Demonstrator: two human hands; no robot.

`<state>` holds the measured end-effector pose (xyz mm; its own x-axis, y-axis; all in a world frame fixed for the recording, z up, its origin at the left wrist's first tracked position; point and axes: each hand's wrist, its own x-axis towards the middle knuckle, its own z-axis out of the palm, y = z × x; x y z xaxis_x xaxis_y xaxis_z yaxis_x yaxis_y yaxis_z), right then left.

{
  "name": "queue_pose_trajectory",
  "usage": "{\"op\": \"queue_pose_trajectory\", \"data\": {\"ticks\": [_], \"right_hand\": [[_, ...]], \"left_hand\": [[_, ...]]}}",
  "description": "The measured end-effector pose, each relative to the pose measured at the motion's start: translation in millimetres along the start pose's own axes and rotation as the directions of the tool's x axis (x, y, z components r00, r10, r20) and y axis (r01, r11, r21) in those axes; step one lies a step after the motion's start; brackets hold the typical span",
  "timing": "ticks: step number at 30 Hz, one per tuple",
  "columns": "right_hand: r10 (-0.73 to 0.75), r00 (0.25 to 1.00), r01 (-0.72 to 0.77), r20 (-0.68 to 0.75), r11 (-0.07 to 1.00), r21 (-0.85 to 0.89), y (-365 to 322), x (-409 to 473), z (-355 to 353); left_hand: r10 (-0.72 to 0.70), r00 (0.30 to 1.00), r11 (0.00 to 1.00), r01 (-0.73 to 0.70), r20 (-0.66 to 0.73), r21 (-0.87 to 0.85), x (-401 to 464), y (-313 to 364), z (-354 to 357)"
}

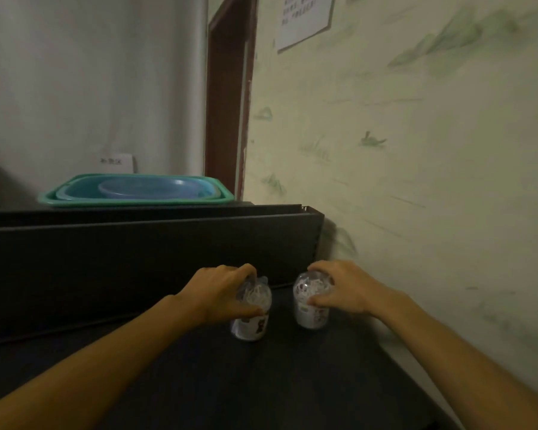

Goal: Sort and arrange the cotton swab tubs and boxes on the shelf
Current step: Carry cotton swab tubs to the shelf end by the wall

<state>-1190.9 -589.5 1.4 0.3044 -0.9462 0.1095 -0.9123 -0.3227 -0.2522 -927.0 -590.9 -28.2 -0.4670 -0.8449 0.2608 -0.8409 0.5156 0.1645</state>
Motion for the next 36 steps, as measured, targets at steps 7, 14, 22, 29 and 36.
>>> {"op": "queue_pose_trajectory", "data": {"ticks": [7, 14, 22, 29, 36], "right_hand": [[-0.113, 0.993, 0.108, 0.044, 0.988, 0.109, 27.9, 46.5, 11.5], [-0.189, 0.98, 0.179, 0.06, 0.974, 0.137, 42.1, 83.1, 19.8], [-0.175, 0.981, 0.174, 0.082, 0.984, 0.021, 35.6, 91.0, 18.2], [-0.251, 0.966, 0.239, -0.058, 0.957, -0.163, -18.8, 74.7, -14.2], [-0.492, 0.868, 0.465, -0.065, 0.851, -0.243, -154.7, 38.4, -13.5]], "left_hand": [[-0.123, 0.992, 0.975, 0.12, 0.0, -0.189, 27.7, 5.6, 16.3], [-0.215, 0.977, 0.959, 0.212, 0.005, -0.186, 42.8, 3.0, 22.8], [-0.252, 0.968, 0.96, 0.248, -0.016, -0.133, 40.5, 2.6, 22.1], [-0.277, 0.954, 0.96, 0.279, -0.112, -0.001, -17.7, -5.7, -16.7], [-0.334, 0.921, 0.92, 0.365, -0.201, 0.145, -128.1, -33.8, -75.7]]}}
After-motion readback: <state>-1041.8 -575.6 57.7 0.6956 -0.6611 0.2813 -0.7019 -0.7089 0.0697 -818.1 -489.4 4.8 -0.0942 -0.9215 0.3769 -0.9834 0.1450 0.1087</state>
